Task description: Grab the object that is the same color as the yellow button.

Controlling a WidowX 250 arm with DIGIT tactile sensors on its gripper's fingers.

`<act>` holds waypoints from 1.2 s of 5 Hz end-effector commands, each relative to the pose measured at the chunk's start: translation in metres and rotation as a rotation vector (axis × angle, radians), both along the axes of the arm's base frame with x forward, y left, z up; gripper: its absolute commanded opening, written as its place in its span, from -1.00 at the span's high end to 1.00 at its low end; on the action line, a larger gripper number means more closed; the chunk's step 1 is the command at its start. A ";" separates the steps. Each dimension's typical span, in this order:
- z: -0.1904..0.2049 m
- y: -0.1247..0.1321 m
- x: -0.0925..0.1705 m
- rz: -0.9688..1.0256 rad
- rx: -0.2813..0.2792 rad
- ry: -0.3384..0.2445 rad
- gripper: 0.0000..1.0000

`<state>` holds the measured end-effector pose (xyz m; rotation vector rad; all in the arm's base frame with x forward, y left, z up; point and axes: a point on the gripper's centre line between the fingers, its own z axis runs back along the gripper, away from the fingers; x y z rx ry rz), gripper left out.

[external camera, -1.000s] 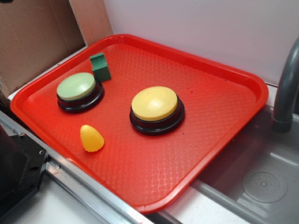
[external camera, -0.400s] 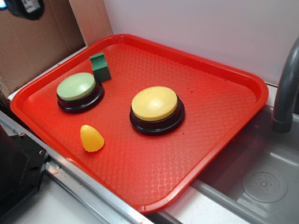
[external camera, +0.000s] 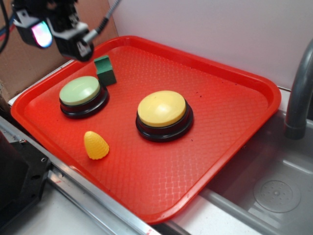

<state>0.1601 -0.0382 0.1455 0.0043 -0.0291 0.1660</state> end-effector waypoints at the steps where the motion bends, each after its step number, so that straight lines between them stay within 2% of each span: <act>1: -0.044 -0.005 0.005 0.089 -0.022 -0.023 -1.00; 4: -0.099 -0.010 -0.013 0.153 0.038 0.028 -1.00; 5: -0.120 -0.008 -0.014 0.160 0.085 0.032 -1.00; 6: -0.128 -0.006 -0.011 0.182 0.086 0.007 -1.00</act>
